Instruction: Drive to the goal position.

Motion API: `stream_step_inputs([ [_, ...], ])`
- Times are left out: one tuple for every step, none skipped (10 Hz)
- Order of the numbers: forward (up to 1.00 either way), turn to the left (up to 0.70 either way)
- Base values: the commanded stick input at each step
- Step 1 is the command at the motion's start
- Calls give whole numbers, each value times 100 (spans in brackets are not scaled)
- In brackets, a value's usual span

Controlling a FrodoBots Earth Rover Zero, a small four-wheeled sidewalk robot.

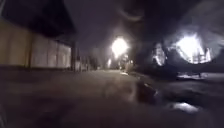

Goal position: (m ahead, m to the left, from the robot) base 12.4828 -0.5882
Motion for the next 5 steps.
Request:
stream_step_inputs([
  [70,0],
  [70,0],
  [70,0],
  [70,0],
  [70,0],
])
